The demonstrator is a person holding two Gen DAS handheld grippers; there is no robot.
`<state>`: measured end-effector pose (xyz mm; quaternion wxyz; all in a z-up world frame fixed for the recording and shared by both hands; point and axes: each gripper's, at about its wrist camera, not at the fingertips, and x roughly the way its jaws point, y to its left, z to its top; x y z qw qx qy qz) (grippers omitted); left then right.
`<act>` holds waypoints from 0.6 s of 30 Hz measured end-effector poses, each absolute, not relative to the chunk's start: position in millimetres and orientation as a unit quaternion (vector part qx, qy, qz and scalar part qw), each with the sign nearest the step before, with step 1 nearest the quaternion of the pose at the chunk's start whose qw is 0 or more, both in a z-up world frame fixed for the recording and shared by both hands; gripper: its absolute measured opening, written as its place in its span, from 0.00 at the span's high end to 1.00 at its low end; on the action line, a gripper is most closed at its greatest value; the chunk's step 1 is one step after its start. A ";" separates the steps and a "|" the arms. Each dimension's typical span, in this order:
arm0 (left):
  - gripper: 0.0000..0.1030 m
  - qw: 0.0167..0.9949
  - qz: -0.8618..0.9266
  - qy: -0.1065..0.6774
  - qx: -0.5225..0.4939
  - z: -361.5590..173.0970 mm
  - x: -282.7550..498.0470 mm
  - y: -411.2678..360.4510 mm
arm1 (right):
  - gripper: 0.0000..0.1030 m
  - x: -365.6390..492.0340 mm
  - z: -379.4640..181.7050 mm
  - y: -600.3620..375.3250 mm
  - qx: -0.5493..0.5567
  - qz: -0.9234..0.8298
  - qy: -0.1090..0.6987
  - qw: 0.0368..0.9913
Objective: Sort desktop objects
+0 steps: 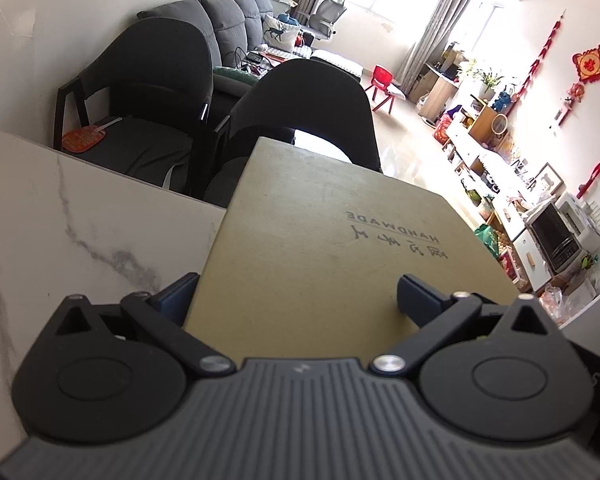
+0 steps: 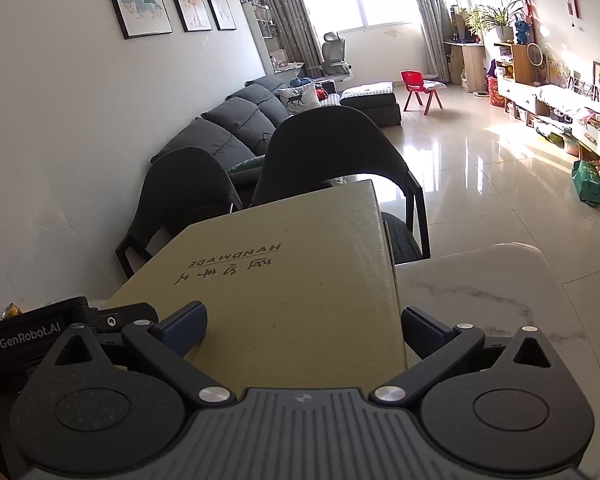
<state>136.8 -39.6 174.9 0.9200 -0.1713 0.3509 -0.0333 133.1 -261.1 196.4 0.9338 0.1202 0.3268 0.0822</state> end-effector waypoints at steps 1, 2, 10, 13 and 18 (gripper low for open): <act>0.00 0.920 -0.034 0.351 -0.173 173.7 136.5 -38.7 | 0.00 133.0 196.3 -260.6 0.120 0.081 0.328 0.934; 0.00 0.919 -0.034 0.351 -0.174 172.5 136.2 -37.8 | 0.00 132.4 191.1 -265.2 0.120 0.081 0.328 0.934; 0.00 0.914 -0.038 0.359 -0.183 162.8 137.3 -31.2 | 0.00 135.1 187.9 -262.7 0.113 0.077 0.332 0.933; 0.00 0.915 -0.039 0.359 -0.181 163.9 136.2 -31.6 | 0.00 136.5 187.5 -261.5 0.111 0.075 0.334 0.933; 0.00 0.913 -0.039 0.361 -0.187 160.6 134.0 -30.0 | 0.00 136.7 183.9 -256.4 0.107 0.072 0.334 0.934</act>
